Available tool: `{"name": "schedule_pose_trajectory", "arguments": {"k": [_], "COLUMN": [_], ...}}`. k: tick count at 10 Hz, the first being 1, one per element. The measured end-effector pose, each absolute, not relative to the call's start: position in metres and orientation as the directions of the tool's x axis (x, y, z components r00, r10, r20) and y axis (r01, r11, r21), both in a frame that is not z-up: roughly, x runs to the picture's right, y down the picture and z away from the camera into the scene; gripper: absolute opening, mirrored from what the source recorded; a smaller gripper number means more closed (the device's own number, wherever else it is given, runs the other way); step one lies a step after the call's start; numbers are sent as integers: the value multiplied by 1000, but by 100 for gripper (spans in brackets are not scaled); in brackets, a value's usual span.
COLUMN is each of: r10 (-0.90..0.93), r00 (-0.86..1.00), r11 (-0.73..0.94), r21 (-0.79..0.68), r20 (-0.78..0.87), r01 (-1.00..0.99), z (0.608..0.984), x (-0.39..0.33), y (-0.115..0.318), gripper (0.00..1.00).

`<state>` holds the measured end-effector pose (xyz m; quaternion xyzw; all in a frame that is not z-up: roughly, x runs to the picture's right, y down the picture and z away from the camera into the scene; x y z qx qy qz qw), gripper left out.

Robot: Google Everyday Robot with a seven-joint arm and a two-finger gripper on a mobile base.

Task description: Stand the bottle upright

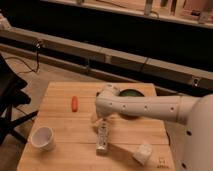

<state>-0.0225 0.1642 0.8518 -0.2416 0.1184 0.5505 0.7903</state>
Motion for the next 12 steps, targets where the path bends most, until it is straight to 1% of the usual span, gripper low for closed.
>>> {"name": "schedule_pose_trajectory", "arguments": {"k": [5,6,7,9,12], "r10": [788,784,780,776,785], "r00": [293,282,275,275,288], "r11": [222,211,204,206,226], "r21": [-193,-190,-188,-185,-179], "r20": [-542,-553,-562,-567,-549], "r01": [-956,-959,-961,-961,-958], "z": [872,874,875,876,865], "x": [-9,-8,-9,-10,-16], "y": [173,174,175,176,172], "gripper": [79,73,61,41,7]}}
